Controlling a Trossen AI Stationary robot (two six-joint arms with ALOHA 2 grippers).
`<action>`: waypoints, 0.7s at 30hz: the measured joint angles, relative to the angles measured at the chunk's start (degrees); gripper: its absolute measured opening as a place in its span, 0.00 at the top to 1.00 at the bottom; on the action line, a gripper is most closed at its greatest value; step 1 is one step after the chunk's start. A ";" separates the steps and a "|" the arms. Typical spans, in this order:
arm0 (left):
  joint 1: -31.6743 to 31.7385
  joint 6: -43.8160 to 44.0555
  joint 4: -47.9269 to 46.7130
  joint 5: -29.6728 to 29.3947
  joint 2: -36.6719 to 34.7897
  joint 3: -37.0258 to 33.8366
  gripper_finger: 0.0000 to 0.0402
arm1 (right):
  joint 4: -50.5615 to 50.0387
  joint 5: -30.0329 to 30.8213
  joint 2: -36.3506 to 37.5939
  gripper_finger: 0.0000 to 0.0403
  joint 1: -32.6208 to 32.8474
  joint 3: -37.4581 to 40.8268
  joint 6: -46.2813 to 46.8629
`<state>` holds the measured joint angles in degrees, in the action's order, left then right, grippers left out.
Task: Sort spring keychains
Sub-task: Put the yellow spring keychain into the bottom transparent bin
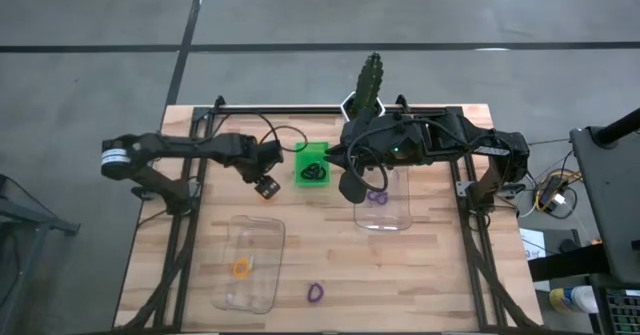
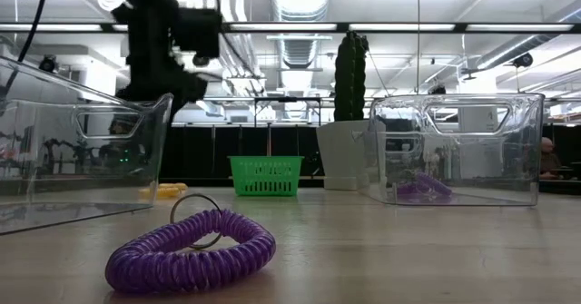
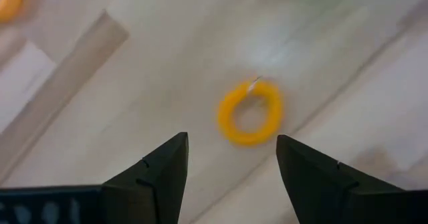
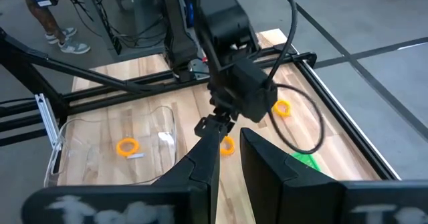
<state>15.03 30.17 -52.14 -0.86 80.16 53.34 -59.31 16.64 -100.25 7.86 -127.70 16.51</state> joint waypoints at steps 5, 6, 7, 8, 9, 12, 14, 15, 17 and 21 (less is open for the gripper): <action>-0.08 1.22 5.13 -0.05 0.02 -6.17 0.45 | 0.00 0.00 0.00 0.87 0.00 -0.01 -0.01; -0.07 1.82 6.32 -0.07 0.02 -7.27 0.45 | 0.01 0.00 0.00 0.87 0.00 -0.01 0.00; -0.07 2.57 7.68 -0.07 0.02 -8.20 0.45 | 0.01 0.00 0.00 0.87 0.00 -0.01 -0.01; -0.07 2.93 9.27 -0.07 0.02 -8.93 0.45 | 0.03 0.00 0.00 0.87 0.00 -0.01 -0.02; -0.07 2.95 10.60 -0.07 0.02 -9.52 0.45 | 0.07 0.00 0.00 0.87 0.00 -0.01 -0.02; -0.01 4.04 11.87 -0.38 0.03 -10.79 0.45 | 0.09 0.00 0.00 0.87 0.00 -0.02 -0.02; 0.08 4.57 13.47 -0.75 0.04 -11.52 0.45 | 0.09 0.00 0.00 0.87 0.00 0.00 -0.02; 0.13 4.78 14.02 -0.75 0.03 -11.85 0.45 | 0.09 0.00 0.00 0.87 0.00 0.00 0.00; 0.13 5.28 14.61 -0.75 0.13 -12.63 0.45 | 0.11 0.00 -0.03 0.87 0.00 0.00 0.00; 0.25 5.80 14.64 -0.74 1.27 -13.00 0.45 | 0.11 0.01 -0.11 0.87 0.00 -0.02 -0.01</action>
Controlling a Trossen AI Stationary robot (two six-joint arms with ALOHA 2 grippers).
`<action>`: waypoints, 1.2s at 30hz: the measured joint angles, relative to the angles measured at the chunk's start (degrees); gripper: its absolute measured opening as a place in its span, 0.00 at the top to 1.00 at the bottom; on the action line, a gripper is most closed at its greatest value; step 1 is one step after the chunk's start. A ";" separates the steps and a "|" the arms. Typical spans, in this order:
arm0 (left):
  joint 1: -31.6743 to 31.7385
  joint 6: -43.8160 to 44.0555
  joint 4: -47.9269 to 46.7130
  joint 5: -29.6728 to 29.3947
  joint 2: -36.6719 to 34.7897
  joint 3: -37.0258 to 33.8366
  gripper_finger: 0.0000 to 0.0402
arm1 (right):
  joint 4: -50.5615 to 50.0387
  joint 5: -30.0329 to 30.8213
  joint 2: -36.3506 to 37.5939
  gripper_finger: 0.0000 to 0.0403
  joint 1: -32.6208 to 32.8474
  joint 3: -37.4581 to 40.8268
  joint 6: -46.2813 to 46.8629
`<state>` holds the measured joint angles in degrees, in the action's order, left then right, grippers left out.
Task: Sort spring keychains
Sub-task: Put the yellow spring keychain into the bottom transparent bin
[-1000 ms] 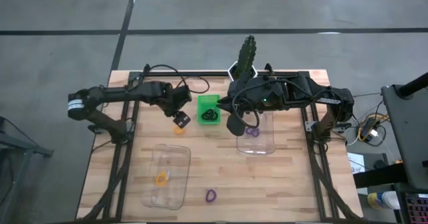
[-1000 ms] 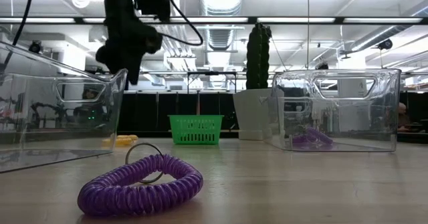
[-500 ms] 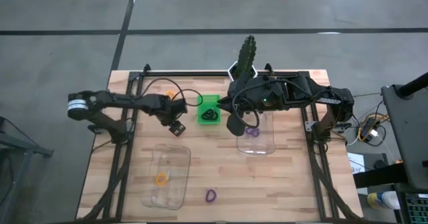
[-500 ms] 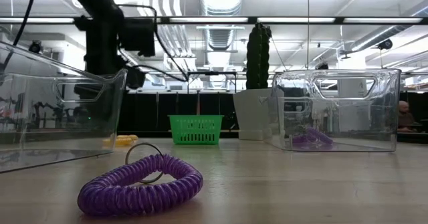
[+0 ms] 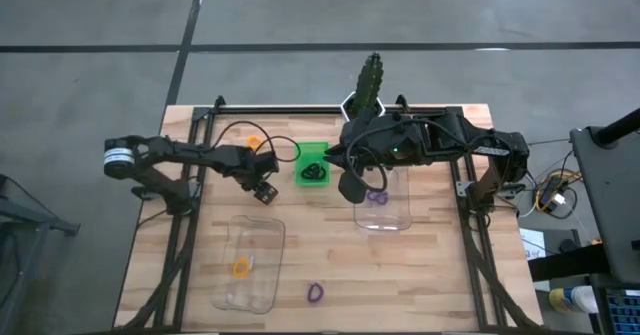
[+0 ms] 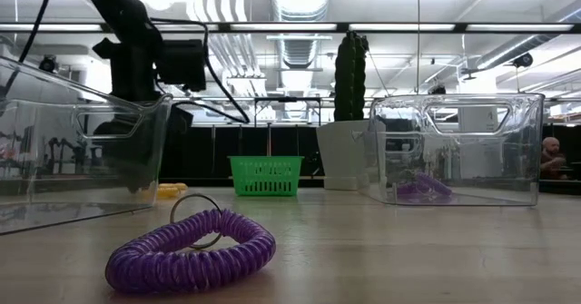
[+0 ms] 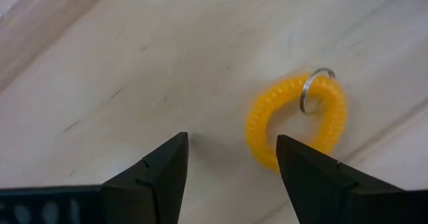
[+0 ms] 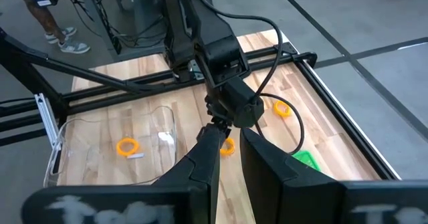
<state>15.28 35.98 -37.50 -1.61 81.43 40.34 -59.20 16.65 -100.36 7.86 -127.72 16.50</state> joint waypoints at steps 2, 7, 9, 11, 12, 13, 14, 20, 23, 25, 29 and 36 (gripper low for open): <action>-0.01 -0.05 0.11 -0.01 0.74 0.00 0.45 | 0.00 -0.01 0.00 0.87 0.00 0.02 -0.01; 0.01 -0.14 0.68 -0.58 2.76 0.13 0.51 | 0.02 0.00 0.00 0.87 0.00 0.02 -0.01; 0.03 -0.14 0.68 -0.76 3.95 0.13 0.57 | 0.05 0.01 0.00 0.87 0.00 0.00 -0.01; 0.07 -0.24 0.60 -0.92 5.04 0.11 0.64 | 0.20 0.01 0.00 0.87 0.00 0.13 0.01; 0.11 -0.34 0.57 -0.98 5.42 0.10 0.67 | 0.21 0.01 0.00 0.87 0.00 0.22 0.01; 0.14 -0.65 0.54 -1.02 5.74 0.06 0.72 | 0.17 0.01 0.00 0.87 0.00 0.26 0.02; 0.14 -1.23 0.50 -1.10 5.94 0.02 0.76 | 0.18 0.01 0.00 0.87 0.00 0.33 0.14; 0.45 -2.24 0.85 -2.16 5.18 1.09 0.97 | 0.19 0.02 0.00 0.87 0.00 0.54 0.35; 0.69 -3.93 -1.19 -2.61 3.99 2.78 0.96 | 0.20 0.03 0.00 0.87 0.00 0.57 0.19; 0.69 -5.29 -2.47 -2.93 3.10 4.52 0.96 | 0.32 0.06 0.00 0.87 0.00 0.57 0.16; 0.62 -6.65 -8.99 -2.95 -0.07 9.38 0.96 | 1.16 0.06 0.00 0.87 0.00 0.57 -0.25; -1.15 -8.09 -21.53 -0.60 -5.73 19.20 0.96 | 1.18 0.09 0.00 0.87 0.00 0.57 -0.59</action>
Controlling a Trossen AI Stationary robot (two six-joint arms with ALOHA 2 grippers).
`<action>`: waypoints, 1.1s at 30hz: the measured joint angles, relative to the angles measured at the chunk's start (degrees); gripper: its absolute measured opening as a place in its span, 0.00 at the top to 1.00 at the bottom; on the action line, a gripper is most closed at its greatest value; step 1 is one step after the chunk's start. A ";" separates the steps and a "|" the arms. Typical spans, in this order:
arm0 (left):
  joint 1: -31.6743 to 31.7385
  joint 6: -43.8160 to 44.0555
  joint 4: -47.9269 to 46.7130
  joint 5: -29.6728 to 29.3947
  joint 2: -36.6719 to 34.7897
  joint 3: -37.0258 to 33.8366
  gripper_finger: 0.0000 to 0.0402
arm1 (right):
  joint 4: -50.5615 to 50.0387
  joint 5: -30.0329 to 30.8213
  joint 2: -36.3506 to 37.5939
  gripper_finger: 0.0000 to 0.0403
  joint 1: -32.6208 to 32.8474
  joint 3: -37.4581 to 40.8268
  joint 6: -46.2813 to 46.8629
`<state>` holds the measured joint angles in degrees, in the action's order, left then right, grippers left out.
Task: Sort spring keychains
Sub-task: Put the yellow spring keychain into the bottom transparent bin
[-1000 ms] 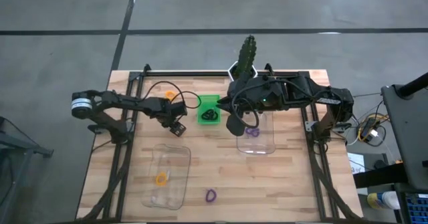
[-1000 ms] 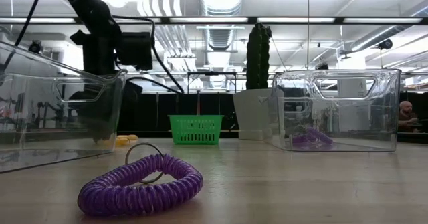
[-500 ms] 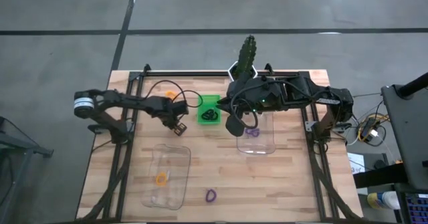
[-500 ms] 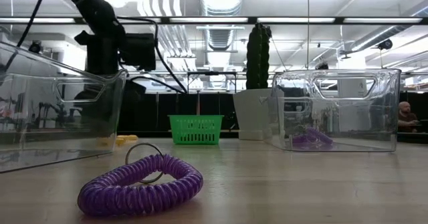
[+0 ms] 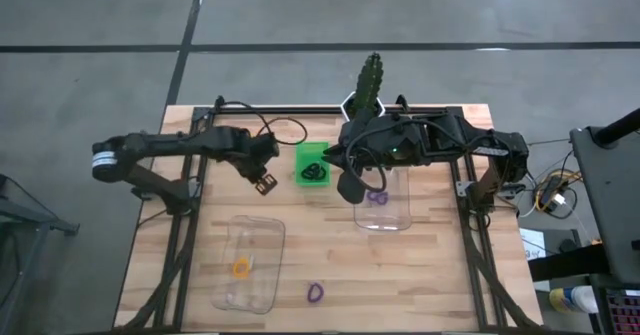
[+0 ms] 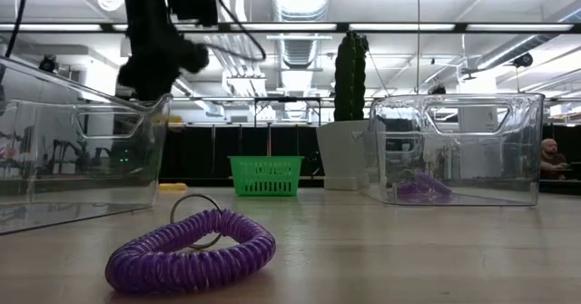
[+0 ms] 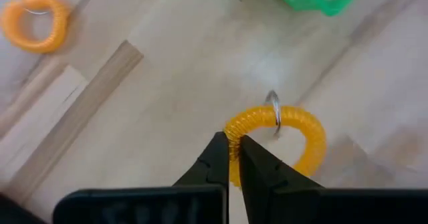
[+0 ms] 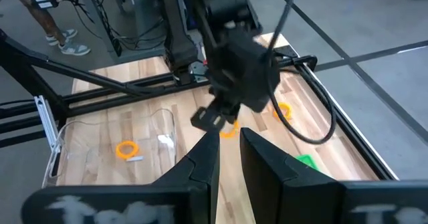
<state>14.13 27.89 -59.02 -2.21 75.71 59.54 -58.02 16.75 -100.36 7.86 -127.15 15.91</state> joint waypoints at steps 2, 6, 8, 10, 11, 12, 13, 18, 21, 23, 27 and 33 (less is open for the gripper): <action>-1.24 1.17 -2.41 1.27 -1.68 2.56 0.96 | 0.00 0.02 0.00 0.87 0.00 0.00 -0.08; -5.83 4.98 -6.17 2.16 -4.74 6.65 0.96 | 0.00 0.16 0.00 0.87 -0.02 0.00 -0.58; -8.99 7.77 -6.46 2.35 -5.85 8.08 0.96 | 0.02 0.31 0.00 0.87 -0.04 0.00 -0.69; -12.64 11.28 -6.80 2.93 -6.78 9.21 0.96 | 0.09 0.39 0.00 0.87 -0.07 0.00 -0.69; -14.69 13.01 -6.73 2.94 -7.14 9.71 0.96 | 0.09 0.40 0.00 0.87 -0.07 0.00 -0.71; -16.91 14.61 -6.49 2.90 -7.32 9.96 0.96 | 0.09 0.40 0.00 0.87 -0.07 0.00 -0.73; -19.14 15.99 -6.51 2.91 -7.39 10.15 0.96 | 0.09 0.40 0.00 0.87 -0.07 0.00 -0.73; -31.57 19.57 -6.35 2.62 -7.02 9.92 0.97 | 0.09 0.44 0.00 0.87 -0.43 0.00 -0.93; -38.42 20.70 -6.16 1.73 -5.84 8.28 0.97 | 0.09 0.57 0.00 0.87 -0.90 0.00 -0.95; -41.59 21.51 -5.33 1.69 -4.61 6.83 0.97 | 0.09 0.57 0.00 0.87 -1.25 0.00 -0.95; -44.00 23.33 -0.67 3.33 -1.94 3.22 0.97 | 0.09 0.57 0.00 0.87 -1.66 0.00 -0.96; -44.05 24.69 8.80 11.04 1.38 -1.68 0.96 | 0.11 0.55 0.00 0.87 -1.70 0.00 -1.00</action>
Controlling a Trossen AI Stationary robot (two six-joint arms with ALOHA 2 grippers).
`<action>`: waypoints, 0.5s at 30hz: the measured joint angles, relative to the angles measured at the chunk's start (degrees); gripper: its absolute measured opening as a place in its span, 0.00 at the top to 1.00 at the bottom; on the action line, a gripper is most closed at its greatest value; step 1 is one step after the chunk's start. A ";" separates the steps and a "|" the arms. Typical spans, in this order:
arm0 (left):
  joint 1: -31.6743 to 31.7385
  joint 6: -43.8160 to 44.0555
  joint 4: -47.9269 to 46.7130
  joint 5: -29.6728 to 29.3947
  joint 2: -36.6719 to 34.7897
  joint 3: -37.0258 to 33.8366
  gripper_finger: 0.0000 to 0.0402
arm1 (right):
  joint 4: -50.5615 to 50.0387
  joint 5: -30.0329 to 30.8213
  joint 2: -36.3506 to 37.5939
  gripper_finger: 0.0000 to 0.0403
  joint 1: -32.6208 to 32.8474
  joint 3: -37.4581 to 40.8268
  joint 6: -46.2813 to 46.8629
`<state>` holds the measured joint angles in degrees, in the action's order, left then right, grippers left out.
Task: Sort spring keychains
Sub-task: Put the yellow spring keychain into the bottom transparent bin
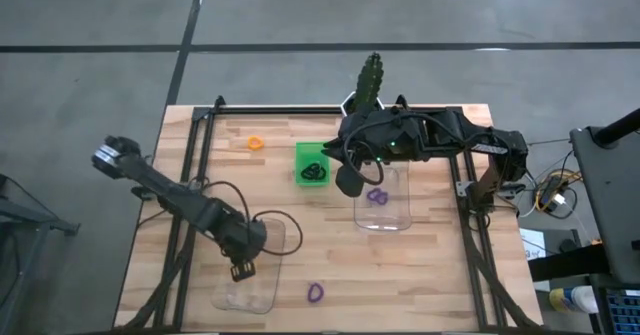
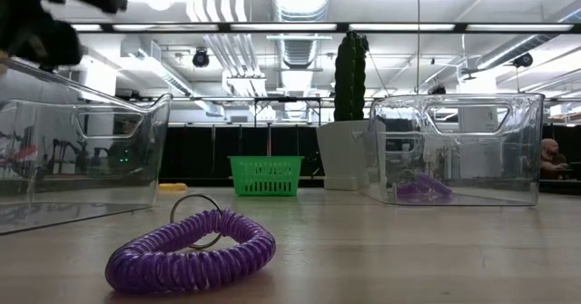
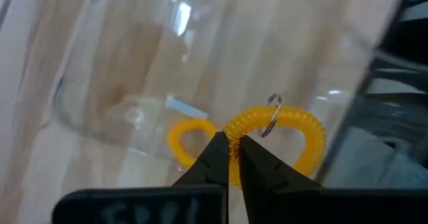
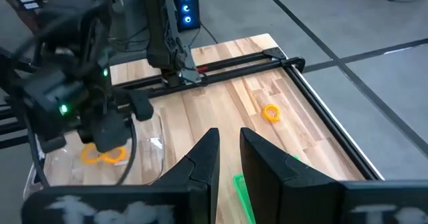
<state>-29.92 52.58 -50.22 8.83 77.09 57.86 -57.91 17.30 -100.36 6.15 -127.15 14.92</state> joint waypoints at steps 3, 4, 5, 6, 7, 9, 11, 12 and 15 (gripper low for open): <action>0.05 1.03 -0.13 0.21 1.60 -1.70 0.92 | 0.02 -0.02 0.02 0.87 0.00 0.00 0.00; 0.12 1.00 0.17 0.35 2.00 -2.34 0.90 | 0.02 -0.02 0.02 0.87 0.00 0.00 0.00; 0.23 1.00 0.31 0.72 2.35 -2.87 0.87 | 0.02 -0.02 0.02 0.87 0.00 0.00 0.00; 0.31 1.03 0.40 1.16 2.56 -3.29 0.84 | 0.02 -0.04 0.02 0.87 0.00 0.00 0.00; 0.37 1.03 0.85 1.84 2.67 -3.67 0.81 | 0.02 -0.06 0.02 0.87 0.02 0.00 0.00; 0.40 1.08 1.29 2.61 2.80 -3.82 0.73 | 0.02 -0.12 0.02 0.87 0.02 0.00 0.00; 0.40 1.07 1.21 2.72 2.66 -3.58 0.66 | 0.01 -0.15 0.02 0.87 0.01 0.00 -0.03; 0.45 1.07 1.16 2.72 2.52 -3.20 0.62 | 0.00 -0.15 0.02 0.87 0.01 0.00 -0.14; 1.06 1.15 -1.00 2.72 1.60 -1.16 0.56 | 0.00 -0.17 0.02 0.87 0.02 0.00 -0.20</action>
<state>-28.86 53.73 -51.22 11.56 78.69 56.70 -57.91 17.13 -100.33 6.17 -127.15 14.72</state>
